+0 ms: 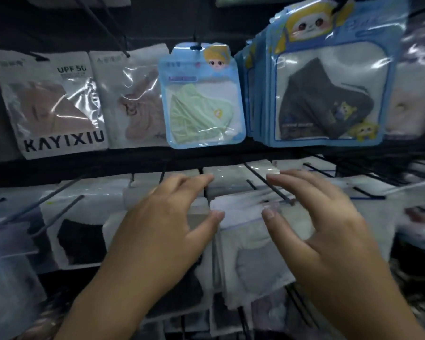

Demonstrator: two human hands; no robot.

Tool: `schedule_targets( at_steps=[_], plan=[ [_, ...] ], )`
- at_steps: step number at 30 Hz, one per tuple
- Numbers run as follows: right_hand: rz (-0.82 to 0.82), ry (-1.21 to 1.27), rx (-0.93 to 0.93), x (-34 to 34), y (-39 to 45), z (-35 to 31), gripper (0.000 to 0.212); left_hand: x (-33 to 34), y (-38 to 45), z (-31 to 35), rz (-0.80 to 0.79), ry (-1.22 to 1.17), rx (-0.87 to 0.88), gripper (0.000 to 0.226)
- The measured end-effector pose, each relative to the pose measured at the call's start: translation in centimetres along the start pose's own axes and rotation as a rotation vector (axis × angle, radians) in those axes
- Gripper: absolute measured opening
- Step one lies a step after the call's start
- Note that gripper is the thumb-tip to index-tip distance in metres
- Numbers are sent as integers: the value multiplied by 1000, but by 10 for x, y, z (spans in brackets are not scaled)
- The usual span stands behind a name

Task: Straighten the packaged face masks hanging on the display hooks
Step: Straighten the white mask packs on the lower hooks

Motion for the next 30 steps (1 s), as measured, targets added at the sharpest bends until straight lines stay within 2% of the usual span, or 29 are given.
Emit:
schedule_targets(
  at_steps=[4, 8, 14, 20, 23, 26, 30],
  plan=[
    [11, -118, 51, -10, -4, 10, 43, 3, -1, 3, 65, -13, 60, 64],
    [14, -187, 80, -27, 3, 20, 42, 7, 5, 18, 45, -66, 105, 66],
    [21, -184, 58, -53, 29, 33, 48, 3, 34, 57, 97, -4, 180, 73],
    [-26, -250, -88, -69, 67, 46, 59, 11, 70, 89, 106, 151, 141, 79],
    [-60, -315, -185, -73, 88, 52, 58, 9, 95, 109, 158, 240, 153, 81],
    [-100, -300, -259, -73, 109, 57, 67, 9, 120, 119, 229, 300, 191, 79],
    [-123, -323, -304, -65, 143, 56, 75, 7, 151, 114, 291, 366, 153, 80]
  ],
)
Point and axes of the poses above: each hand's wrist, its own y-axis towards the middle knuckle, its own x-axis out of the palm, z = x × y, the point moved 9 cm from there along y, towards the middle knuckle, and after that the axes turned 8 degrees about x, right-handed, at the moved point
